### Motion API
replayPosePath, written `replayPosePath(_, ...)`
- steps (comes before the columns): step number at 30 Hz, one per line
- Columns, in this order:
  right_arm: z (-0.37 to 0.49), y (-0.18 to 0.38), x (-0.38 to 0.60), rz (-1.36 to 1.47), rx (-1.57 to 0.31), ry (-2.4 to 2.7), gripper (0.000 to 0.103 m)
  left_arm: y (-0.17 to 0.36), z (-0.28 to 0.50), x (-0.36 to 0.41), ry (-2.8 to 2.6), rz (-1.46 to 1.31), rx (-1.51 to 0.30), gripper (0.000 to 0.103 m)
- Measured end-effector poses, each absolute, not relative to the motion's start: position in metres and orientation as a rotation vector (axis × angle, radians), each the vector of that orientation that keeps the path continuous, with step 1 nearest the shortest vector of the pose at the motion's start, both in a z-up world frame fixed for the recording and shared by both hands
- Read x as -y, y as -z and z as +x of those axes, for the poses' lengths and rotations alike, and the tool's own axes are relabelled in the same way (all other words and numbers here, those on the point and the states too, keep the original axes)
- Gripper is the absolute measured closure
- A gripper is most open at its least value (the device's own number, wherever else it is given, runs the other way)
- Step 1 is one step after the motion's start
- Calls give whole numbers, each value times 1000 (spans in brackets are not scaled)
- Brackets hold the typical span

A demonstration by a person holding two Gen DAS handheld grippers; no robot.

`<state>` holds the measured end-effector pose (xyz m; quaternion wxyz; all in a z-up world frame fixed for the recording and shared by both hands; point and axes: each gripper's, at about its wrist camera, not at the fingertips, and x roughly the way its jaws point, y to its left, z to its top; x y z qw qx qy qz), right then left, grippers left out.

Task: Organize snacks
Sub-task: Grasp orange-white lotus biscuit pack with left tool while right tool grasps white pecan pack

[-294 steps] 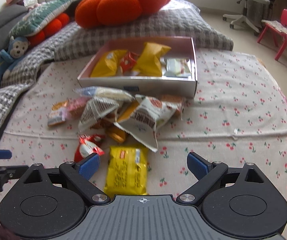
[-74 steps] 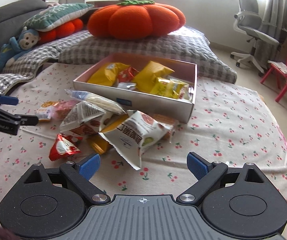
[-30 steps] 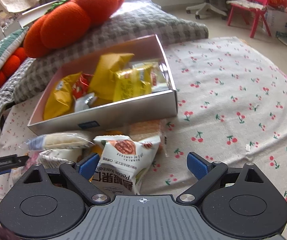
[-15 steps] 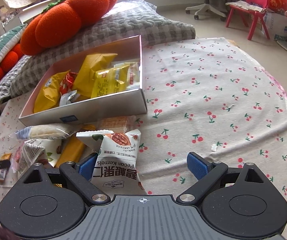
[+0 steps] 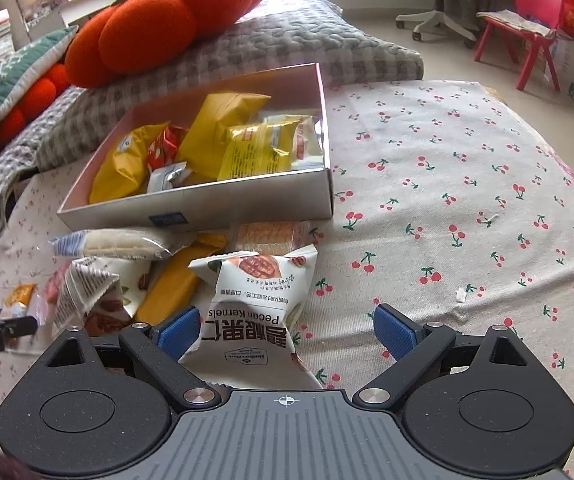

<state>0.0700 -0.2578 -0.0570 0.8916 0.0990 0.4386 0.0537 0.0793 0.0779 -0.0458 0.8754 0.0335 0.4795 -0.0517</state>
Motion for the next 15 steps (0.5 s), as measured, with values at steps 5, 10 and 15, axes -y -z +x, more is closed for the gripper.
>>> replayPosePath(5, 70, 57, 258, 201, -911, -106, 16, 43, 77, -80, 97, 55, -1000, 60)
replayPosePath(10, 70, 57, 254, 198, -914, -135, 40, 42, 77, -83, 70, 24, -996, 64)
replayPosePath(15, 70, 52, 250, 199, -906, -156, 63, 41, 78, -86, 50, -8, -999, 69)
